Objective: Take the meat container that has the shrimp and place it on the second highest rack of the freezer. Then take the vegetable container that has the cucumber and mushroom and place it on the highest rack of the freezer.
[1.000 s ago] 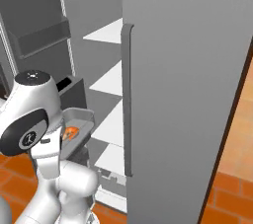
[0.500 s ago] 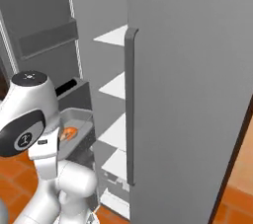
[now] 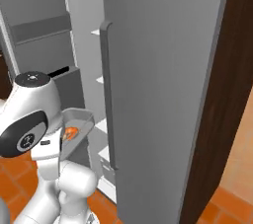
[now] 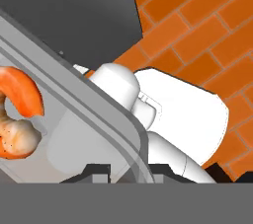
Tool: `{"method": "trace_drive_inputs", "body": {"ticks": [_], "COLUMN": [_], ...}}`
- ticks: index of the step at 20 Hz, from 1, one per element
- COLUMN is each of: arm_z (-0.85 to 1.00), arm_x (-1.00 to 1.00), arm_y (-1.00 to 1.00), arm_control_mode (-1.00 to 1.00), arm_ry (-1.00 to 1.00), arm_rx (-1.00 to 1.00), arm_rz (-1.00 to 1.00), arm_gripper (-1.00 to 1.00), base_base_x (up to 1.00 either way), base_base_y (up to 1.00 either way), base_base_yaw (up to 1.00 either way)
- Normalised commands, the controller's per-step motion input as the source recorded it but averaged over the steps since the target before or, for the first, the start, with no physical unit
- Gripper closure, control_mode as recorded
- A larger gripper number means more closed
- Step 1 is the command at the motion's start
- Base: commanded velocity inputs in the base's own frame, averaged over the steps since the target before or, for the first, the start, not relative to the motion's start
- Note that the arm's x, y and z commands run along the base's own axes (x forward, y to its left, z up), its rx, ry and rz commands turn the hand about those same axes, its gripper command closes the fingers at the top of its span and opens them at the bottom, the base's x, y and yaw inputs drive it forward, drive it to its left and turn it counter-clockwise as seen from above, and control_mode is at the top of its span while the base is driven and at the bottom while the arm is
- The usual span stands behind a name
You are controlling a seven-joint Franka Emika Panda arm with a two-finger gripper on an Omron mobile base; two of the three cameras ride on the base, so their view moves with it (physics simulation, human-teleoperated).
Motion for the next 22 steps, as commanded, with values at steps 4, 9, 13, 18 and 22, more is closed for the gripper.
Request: {"method": "trace_drive_inputs", "body": {"ticks": [4,9,13,18,22], "arm_z": [0.00,0.00,0.00,0.00,0.00], "arm_x": [0.00,0.00,0.00,0.00,0.00], "arm_y": [0.00,0.00,0.00,0.00,0.00], "arm_control_mode": [1.00,1.00,1.00,1.00,1.00], "arm_ry": [0.00,0.00,0.00,0.00,0.00], "arm_rx": [0.00,0.00,0.00,0.00,0.00], "arm_rz": [0.00,0.00,0.00,0.00,0.00], "arm_gripper": [1.00,1.00,1.00,1.00,1.00], "base_base_x": [0.02,0.11,0.41,0.66,0.74], "base_base_y": [0.15,-0.02,0.11,0.11,0.00], "base_base_yaw": [0.47,0.21,0.00,-0.08,-0.09]}}
